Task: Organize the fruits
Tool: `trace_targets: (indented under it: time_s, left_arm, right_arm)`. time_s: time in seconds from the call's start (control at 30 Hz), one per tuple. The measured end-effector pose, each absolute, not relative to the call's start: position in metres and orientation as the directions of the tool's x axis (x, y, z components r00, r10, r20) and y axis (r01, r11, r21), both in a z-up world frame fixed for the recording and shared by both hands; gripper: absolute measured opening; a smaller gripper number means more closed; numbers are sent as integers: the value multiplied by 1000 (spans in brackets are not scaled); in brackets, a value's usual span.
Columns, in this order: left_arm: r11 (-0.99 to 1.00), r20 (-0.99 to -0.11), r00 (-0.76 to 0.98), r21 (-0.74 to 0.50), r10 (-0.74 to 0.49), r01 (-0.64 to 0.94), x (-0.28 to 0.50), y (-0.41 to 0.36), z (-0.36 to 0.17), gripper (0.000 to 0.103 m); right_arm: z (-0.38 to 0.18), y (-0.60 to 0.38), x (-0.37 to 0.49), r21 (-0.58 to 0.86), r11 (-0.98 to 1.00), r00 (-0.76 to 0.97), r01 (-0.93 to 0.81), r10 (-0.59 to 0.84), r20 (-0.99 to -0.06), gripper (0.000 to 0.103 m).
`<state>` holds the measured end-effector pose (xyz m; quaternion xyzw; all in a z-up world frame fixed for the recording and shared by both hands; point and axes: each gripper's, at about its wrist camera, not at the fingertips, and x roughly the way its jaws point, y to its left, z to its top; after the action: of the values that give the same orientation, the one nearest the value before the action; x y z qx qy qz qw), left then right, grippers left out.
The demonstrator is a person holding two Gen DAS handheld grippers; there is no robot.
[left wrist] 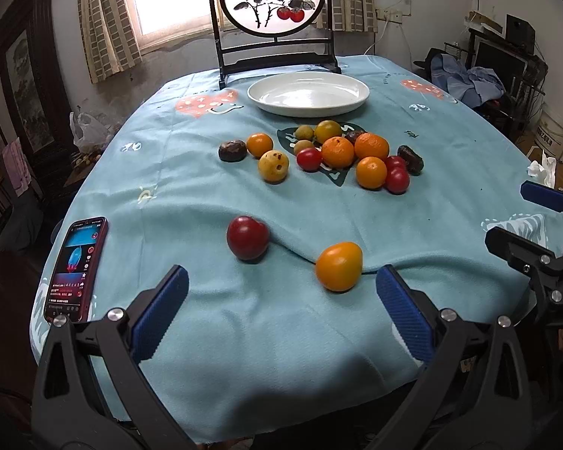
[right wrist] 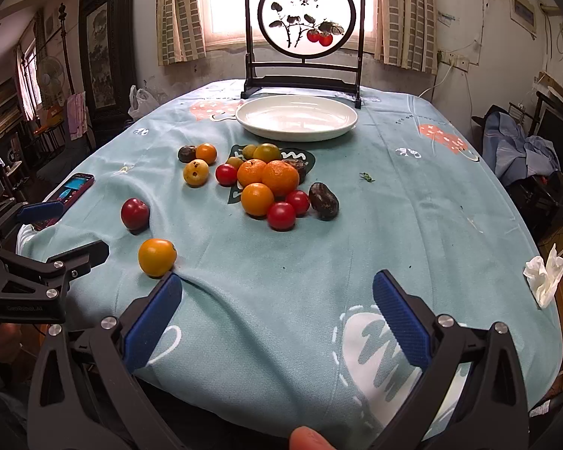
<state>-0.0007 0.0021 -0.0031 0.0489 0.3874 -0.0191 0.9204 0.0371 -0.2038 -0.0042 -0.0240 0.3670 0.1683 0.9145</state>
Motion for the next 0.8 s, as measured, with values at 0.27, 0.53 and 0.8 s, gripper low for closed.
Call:
trace_targets:
  time_s: [0.27, 0.53, 0.8]
  left_arm:
    - [994, -716, 698, 77, 5, 72, -1, 2, -4, 101]
    - [994, -716, 698, 78, 5, 72, -1, 2, -4, 101]
    - [994, -716, 698, 78, 5, 72, -1, 2, -4, 101]
  right_arm:
    - [-3, -204, 38, 80, 942, 674, -326, 291, -680, 102]
    - [-6, -202, 38, 79, 942, 671, -328, 291, -682, 102]
    - [-6, -202, 38, 79, 941, 671, -329, 291, -682, 102]
